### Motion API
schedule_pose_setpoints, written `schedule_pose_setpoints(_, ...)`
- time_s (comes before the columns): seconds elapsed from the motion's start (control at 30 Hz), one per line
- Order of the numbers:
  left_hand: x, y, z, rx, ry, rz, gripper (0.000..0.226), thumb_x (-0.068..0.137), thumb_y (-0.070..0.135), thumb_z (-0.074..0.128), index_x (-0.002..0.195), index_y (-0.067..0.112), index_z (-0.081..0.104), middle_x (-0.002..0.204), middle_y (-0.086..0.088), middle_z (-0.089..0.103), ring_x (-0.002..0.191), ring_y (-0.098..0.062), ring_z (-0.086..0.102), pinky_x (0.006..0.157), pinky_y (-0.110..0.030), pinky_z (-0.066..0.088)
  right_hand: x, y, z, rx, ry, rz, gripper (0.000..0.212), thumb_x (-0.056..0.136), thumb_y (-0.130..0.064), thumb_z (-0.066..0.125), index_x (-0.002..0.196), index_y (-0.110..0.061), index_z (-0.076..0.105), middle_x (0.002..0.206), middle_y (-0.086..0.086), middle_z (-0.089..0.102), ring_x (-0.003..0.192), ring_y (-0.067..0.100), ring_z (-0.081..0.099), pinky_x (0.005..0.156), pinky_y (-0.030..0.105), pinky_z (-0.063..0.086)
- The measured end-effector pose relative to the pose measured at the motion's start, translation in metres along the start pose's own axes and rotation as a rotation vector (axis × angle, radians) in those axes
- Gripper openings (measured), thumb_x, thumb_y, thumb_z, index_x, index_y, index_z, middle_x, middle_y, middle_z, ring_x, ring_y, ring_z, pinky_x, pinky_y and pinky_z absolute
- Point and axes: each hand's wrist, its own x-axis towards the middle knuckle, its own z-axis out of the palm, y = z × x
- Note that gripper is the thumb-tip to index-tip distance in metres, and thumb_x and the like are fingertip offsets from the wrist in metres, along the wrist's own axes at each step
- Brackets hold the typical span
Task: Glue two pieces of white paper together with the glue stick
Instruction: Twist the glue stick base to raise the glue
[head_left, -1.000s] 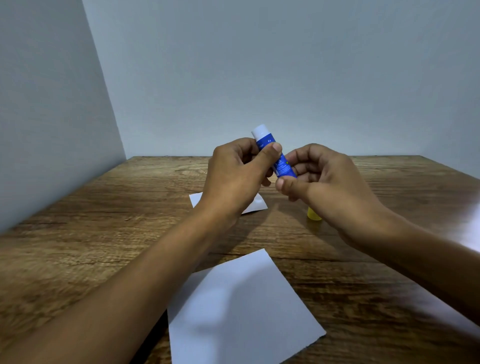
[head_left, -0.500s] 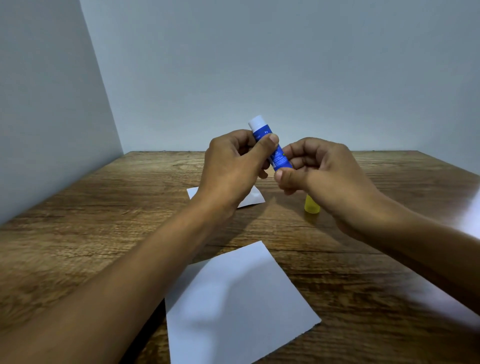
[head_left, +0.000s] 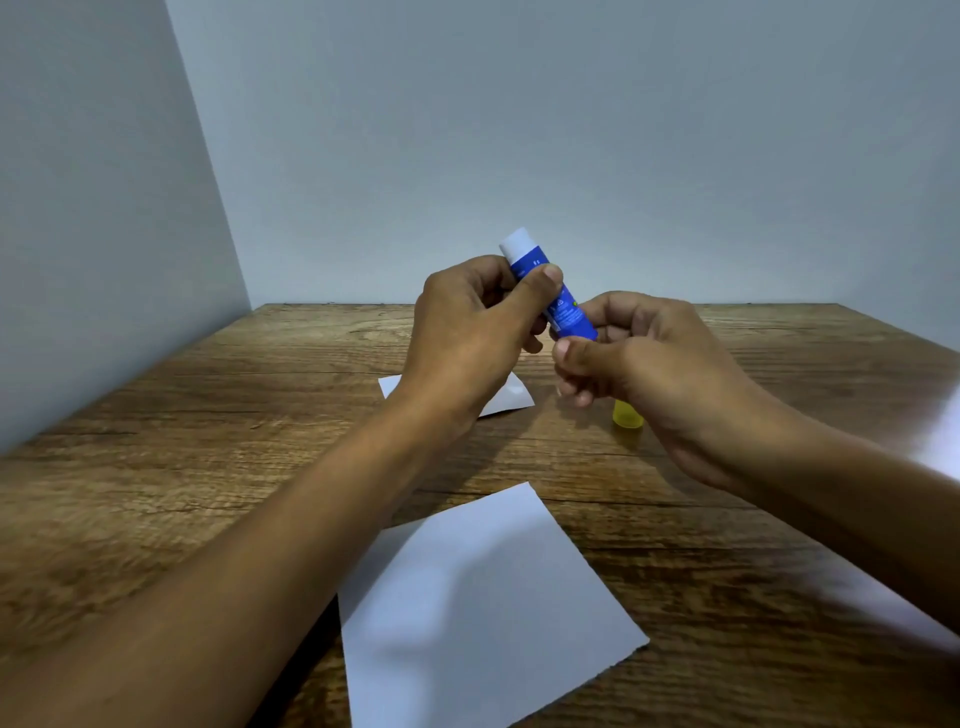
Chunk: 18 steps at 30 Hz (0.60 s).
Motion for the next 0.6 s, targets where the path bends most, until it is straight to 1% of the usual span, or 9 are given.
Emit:
schedule_pose_setpoints(0.03,-0.0001,0.0,-0.0001,-0.004,-0.004,0.006,0.017,0.082,0.024,0.062,0.069,0.013,0.065,0.053,0.006,0.059,0.048,-0.007,0.054,0.057,-0.025,0.05,0.0,-0.0008,-0.0012,0.034,-0.033,0.036,0.006,0.083,-0.001,0.058,0.08,-0.004,0.061,0.055,0.005,0.059,0.048,0.014,0.055,0.045,0.02,0.046)
schedule_pose_setpoints(0.1,-0.0002,-0.0011,-0.0003,-0.01,-0.011,0.01,0.021,0.082,0.024,0.061,0.07,0.007,0.064,0.055,0.002,0.059,0.046,-0.007,0.053,0.055,-0.023,0.047,0.0007,-0.0037,-0.004,0.152,-0.155,0.162,0.014,0.089,-0.006,0.05,0.08,-0.003,0.061,0.057,0.008,0.062,0.05,0.017,0.06,0.046,0.02,0.049)
schedule_pose_setpoints(0.17,-0.0004,-0.0022,-0.0003,-0.003,-0.012,0.005,0.024,0.082,0.024,0.061,0.072,0.002,0.064,0.057,-0.001,0.057,0.046,-0.007,0.051,0.055,-0.024,0.046,0.0013,-0.0063,-0.0065,0.334,-0.259,0.322,0.02,0.09,-0.011,0.045,0.082,-0.001,0.061,0.06,0.009,0.065,0.053,0.018,0.065,0.051,0.02,0.054)
schedule_pose_setpoints(0.2,-0.0006,-0.0023,-0.0003,-0.002,-0.012,0.002,0.024,0.083,0.023,0.061,0.072,0.002,0.064,0.058,-0.002,0.057,0.047,-0.007,0.051,0.056,-0.024,0.045,0.0014,-0.0066,-0.0069,0.41,-0.275,0.373,0.02,0.089,-0.012,0.045,0.083,-0.001,0.061,0.061,0.009,0.066,0.055,0.018,0.066,0.054,0.02,0.055)
schedule_pose_setpoints(0.27,-0.0005,-0.0015,-0.0008,0.005,-0.006,0.003,0.021,0.083,0.023,0.06,0.069,0.008,0.063,0.057,0.001,0.057,0.048,-0.007,0.051,0.055,-0.023,0.045,0.0021,-0.0053,-0.006,0.484,-0.256,0.385,0.017,0.088,-0.011,0.048,0.088,0.0,0.061,0.064,0.01,0.067,0.058,0.017,0.067,0.058,0.02,0.056)
schedule_pose_setpoints(0.33,0.0004,-0.0006,-0.0022,0.01,0.009,0.009,0.02,0.083,0.023,0.06,0.067,0.011,0.063,0.052,0.005,0.055,0.046,-0.005,0.049,0.056,-0.024,0.043,0.003,-0.0036,-0.0039,0.5,-0.216,0.336,0.012,0.086,-0.007,0.05,0.088,0.0,0.06,0.066,0.011,0.068,0.059,0.017,0.067,0.06,0.02,0.057)
schedule_pose_setpoints(0.43,0.0008,-0.0004,-0.0029,0.007,0.014,0.015,0.022,0.083,0.024,0.06,0.069,0.007,0.063,0.052,0.003,0.053,0.045,-0.006,0.047,0.056,-0.024,0.042,0.0034,-0.0021,-0.0031,0.499,-0.169,0.298,0.011,0.087,-0.002,0.05,0.082,-0.001,0.06,0.065,0.01,0.069,0.059,0.016,0.069,0.059,0.019,0.056)
schedule_pose_setpoints(0.5,0.0004,-0.0012,-0.0026,0.009,0.008,0.015,0.023,0.083,0.023,0.06,0.07,0.005,0.062,0.052,0.002,0.052,0.045,-0.006,0.047,0.057,-0.025,0.041,0.0029,-0.002,-0.0036,0.524,-0.155,0.319,0.014,0.089,-0.001,0.048,0.081,0.0,0.059,0.064,0.011,0.07,0.06,0.018,0.07,0.057,0.02,0.056)
schedule_pose_setpoints(0.6,-0.0003,-0.003,-0.002,0.012,-0.003,0.015,0.022,0.083,0.023,0.061,0.069,0.006,0.062,0.054,0.001,0.052,0.046,-0.006,0.046,0.057,-0.027,0.041,0.0012,-0.0037,-0.0044,0.582,-0.161,0.395,0.017,0.092,-0.002,0.043,0.088,0.006,0.058,0.065,0.017,0.07,0.062,0.024,0.072,0.053,0.022,0.056)
